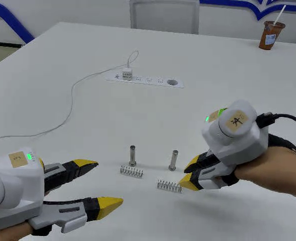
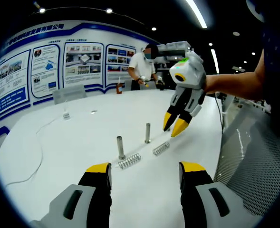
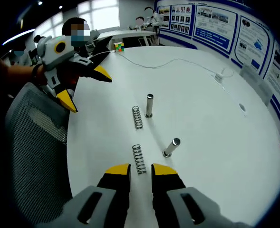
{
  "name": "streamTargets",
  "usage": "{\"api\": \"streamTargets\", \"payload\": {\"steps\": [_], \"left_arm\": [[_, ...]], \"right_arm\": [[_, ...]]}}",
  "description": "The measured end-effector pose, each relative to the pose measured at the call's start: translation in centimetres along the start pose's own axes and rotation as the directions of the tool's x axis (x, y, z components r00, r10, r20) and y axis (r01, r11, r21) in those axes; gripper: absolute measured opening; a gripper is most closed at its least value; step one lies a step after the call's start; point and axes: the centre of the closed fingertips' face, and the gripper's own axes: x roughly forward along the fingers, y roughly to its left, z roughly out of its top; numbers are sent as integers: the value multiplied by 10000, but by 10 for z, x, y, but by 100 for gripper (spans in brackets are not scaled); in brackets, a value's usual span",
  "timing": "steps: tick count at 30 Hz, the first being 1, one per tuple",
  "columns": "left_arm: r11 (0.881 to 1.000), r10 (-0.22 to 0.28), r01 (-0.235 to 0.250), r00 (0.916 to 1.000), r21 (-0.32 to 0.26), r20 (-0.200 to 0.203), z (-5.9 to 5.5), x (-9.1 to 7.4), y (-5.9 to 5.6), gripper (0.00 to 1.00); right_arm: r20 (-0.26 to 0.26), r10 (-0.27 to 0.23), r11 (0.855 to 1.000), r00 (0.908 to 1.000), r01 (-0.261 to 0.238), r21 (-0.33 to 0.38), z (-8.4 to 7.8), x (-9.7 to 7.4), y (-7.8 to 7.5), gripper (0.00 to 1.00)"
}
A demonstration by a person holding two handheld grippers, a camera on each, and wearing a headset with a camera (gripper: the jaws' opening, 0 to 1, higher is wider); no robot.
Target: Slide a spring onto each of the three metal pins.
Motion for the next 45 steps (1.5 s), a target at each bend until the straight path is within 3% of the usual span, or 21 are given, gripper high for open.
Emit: {"api": "streamTargets", "payload": {"steps": [15, 25, 34, 45], "left_arm": [[9999, 73, -73, 10000, -76, 56, -2, -2, 5, 59], [9999, 113, -112, 9999, -60, 115, 0, -2, 7, 58], [9997, 224, -223, 9997, -103, 103, -1, -7, 7, 58], [9995, 290, -290, 9995, -83, 87, 1, -9, 6, 58]], "right_arm": [[-810, 571, 9932, 9951, -649, -967, 12, 31, 11, 18], [-1727, 657, 9800, 9828, -961, -1743, 7, 48, 11, 17], [-2133, 791, 9736, 9738, -1214, -1935, 2, 57, 12, 16], [-2192, 930, 9735, 9712, -1350, -1848, 1, 57, 13, 12]]}}
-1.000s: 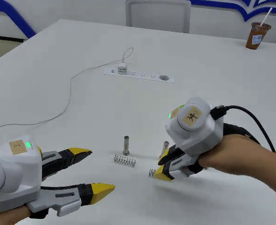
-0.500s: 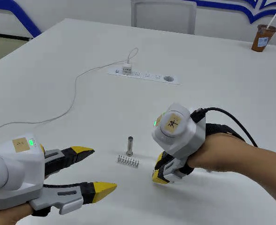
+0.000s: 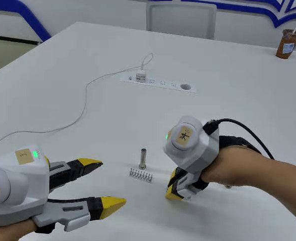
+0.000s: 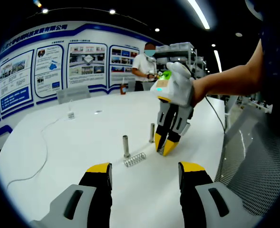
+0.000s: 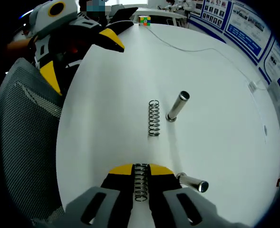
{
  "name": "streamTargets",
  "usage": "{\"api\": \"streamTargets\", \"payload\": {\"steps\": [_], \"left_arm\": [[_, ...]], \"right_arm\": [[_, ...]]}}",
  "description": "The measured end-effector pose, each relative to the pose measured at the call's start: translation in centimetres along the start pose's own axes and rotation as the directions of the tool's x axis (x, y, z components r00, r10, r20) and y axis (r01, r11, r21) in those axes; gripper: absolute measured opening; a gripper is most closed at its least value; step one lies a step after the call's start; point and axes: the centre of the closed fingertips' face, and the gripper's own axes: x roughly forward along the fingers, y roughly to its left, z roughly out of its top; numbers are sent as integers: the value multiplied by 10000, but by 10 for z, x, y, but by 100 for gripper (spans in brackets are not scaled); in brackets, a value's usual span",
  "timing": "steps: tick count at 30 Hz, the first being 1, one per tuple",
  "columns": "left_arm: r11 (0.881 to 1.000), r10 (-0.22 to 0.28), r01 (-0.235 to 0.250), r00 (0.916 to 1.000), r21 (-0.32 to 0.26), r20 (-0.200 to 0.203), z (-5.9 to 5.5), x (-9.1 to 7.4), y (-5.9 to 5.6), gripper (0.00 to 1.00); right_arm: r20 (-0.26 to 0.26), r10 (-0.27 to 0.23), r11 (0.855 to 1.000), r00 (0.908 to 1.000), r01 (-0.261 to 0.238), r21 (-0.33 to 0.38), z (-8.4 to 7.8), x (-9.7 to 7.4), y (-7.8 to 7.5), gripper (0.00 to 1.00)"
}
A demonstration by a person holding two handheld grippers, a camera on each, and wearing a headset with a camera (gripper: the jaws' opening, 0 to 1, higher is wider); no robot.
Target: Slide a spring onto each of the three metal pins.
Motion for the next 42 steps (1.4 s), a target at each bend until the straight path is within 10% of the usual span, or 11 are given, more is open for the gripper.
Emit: {"api": "streamTargets", "payload": {"steps": [42], "left_arm": [[9980, -485, 487, 9988, 401, -58, 8, 10, -7, 57]], "right_arm": [[1810, -1605, 9708, 9703, 1220, 2064, -16, -56, -14, 12]]}}
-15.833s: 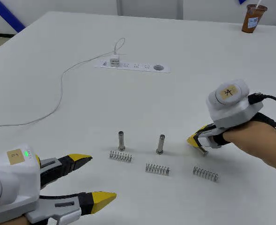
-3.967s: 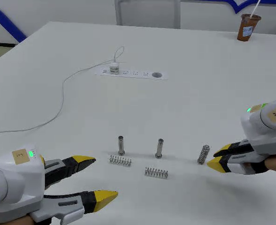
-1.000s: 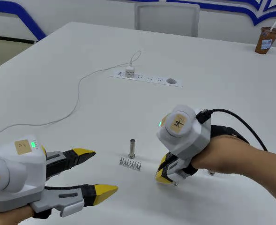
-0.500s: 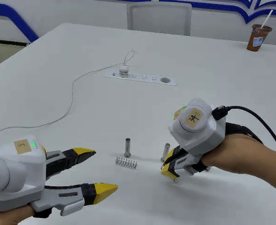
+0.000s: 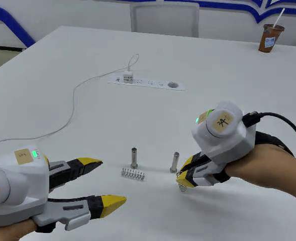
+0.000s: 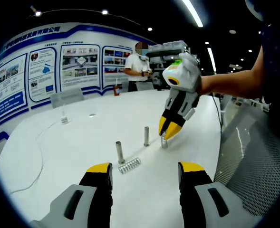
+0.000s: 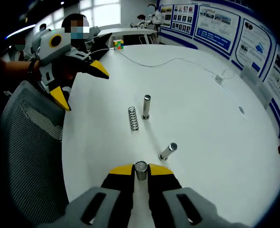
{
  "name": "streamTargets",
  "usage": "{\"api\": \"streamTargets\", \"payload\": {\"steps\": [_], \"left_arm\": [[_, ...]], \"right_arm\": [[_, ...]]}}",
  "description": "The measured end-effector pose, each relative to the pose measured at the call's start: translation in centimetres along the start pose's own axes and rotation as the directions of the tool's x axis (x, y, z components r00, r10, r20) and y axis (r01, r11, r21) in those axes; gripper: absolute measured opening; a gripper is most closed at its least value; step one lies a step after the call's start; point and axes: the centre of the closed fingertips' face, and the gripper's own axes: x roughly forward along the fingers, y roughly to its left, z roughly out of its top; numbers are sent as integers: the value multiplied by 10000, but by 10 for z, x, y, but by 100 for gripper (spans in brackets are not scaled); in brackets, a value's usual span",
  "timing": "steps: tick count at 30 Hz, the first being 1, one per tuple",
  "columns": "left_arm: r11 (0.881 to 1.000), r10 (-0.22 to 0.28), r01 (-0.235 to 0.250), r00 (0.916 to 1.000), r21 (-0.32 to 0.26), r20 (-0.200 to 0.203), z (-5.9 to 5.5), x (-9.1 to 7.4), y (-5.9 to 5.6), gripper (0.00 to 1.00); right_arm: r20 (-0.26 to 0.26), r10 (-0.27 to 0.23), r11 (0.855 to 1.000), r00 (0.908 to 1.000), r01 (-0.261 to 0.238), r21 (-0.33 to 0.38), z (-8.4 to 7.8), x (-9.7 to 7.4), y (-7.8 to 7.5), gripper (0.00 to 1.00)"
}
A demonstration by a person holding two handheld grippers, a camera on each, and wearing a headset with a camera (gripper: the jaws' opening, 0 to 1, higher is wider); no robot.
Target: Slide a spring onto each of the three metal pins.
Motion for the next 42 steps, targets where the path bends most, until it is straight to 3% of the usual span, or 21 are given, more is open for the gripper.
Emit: {"api": "streamTargets", "payload": {"steps": [6, 17, 25, 33, 42], "left_arm": [[10000, -31, 31, 10000, 8, -11, -1, 1, 0, 57], [10000, -10, 10, 10000, 5, 38, 1, 1, 1, 57], [10000, 13, -13, 10000, -3, 44, 1, 1, 0, 57], [10000, 48, -48, 10000, 6, 73, 2, -1, 1, 57], [10000, 71, -71, 10000, -21, 59, 1, -2, 2, 57]], "right_arm": [[341, -76, 9993, 9994, 63, 362, 2, -7, 0, 12], [1345, -307, 9976, 9904, 221, 651, 29, -33, -9, 12], [1799, -613, 9966, 9818, 503, 653, 45, -44, -18, 12], [2177, -961, 9938, 9713, 813, 758, 58, -45, -31, 12], [2263, -1149, 9899, 9673, 923, 1079, 58, -37, -39, 12]]}}
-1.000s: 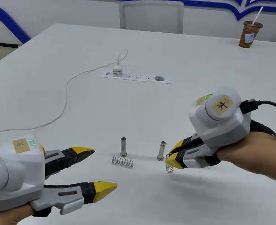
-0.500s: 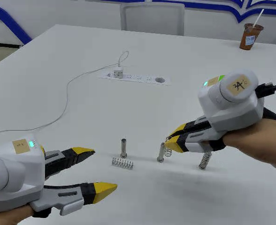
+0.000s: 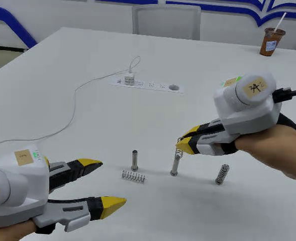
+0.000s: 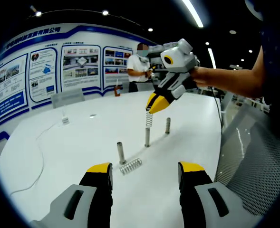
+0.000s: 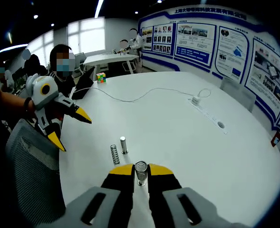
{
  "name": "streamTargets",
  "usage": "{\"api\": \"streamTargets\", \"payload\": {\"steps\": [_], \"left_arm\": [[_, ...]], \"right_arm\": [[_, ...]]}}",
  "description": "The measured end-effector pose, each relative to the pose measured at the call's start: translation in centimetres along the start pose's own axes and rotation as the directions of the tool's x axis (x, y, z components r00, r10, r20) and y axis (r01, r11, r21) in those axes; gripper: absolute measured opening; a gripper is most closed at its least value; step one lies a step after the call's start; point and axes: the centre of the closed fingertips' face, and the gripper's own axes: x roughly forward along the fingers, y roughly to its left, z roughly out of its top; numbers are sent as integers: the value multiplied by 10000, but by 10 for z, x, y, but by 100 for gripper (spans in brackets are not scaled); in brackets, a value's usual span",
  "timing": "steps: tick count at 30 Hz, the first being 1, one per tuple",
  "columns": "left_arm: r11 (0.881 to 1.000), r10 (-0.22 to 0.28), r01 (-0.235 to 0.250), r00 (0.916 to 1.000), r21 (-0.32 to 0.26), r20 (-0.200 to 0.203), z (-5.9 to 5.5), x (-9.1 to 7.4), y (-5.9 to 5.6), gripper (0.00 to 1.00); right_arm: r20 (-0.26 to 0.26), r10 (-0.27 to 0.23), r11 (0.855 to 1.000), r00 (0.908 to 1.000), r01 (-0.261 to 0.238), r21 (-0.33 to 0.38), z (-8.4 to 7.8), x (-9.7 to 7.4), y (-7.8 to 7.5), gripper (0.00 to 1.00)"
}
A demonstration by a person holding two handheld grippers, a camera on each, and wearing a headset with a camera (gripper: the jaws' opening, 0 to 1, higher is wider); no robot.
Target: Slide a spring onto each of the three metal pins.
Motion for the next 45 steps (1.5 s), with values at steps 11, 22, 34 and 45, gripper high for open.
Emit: {"api": "streamTargets", "payload": {"steps": [11, 22, 34, 45], "left_arm": [[10000, 25, -26, 10000, -39, -20, -1, 0, 1, 57], [10000, 29, -29, 10000, -89, -73, -4, 1, 2, 57], [9999, 45, -47, 9999, -121, -97, -5, 2, 3, 57], [9998, 66, -68, 9999, -180, -136, -7, 2, 5, 57]], "right_arm": [[-54, -8, 9999, 10000, 9, 140, -4, 6, -1, 12], [-132, 43, 9992, 9999, -38, 399, -15, 13, -1, 12], [-318, 136, 9974, 9994, -113, 709, -30, 28, -3, 12], [-503, 187, 9954, 9986, -139, 946, -42, 38, -4, 12]]}}
